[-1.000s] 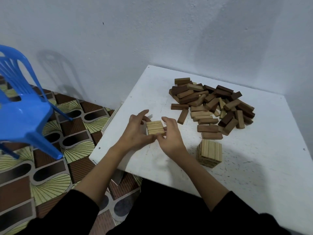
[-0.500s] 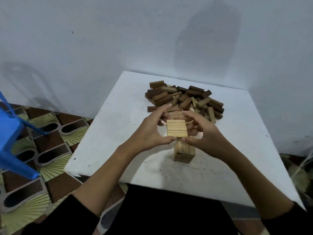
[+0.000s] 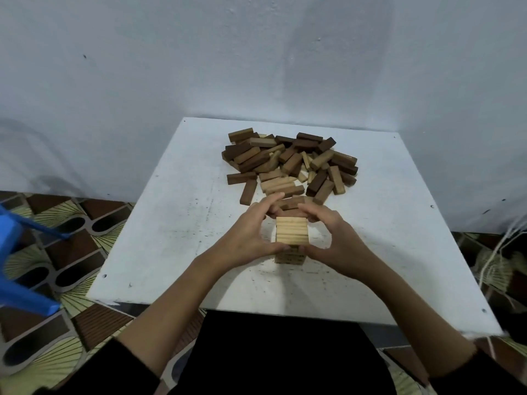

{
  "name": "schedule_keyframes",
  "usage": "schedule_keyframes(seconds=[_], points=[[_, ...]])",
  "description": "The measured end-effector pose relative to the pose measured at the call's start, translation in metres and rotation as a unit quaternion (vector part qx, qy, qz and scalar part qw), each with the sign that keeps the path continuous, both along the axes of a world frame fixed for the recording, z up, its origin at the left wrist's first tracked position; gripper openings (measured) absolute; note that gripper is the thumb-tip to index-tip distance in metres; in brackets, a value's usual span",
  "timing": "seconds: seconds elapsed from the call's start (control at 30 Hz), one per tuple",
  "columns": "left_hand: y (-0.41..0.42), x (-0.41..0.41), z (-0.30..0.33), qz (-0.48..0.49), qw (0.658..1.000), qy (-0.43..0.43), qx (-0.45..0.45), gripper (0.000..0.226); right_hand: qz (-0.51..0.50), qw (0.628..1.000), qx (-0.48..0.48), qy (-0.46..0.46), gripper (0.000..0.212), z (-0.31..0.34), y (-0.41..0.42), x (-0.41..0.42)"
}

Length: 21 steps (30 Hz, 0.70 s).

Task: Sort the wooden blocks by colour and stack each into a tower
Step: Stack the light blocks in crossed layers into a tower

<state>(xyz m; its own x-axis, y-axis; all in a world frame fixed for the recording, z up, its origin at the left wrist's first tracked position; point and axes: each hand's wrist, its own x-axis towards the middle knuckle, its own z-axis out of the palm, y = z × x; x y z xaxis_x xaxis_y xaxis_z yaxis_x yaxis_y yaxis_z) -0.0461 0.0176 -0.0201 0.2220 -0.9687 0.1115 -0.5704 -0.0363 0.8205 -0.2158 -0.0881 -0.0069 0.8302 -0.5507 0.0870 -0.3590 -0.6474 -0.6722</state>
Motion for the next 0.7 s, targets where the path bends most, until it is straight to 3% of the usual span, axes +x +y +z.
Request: schedule_keyframes(seconds=[0.7], points=[[-0.0049,-0.0017,-0.0078,-0.019,0.999,-0.021,0.016,0.099,0.017,0.999,-0.028,0.015,0.08,-0.0049,-0.0003,-0.0002]])
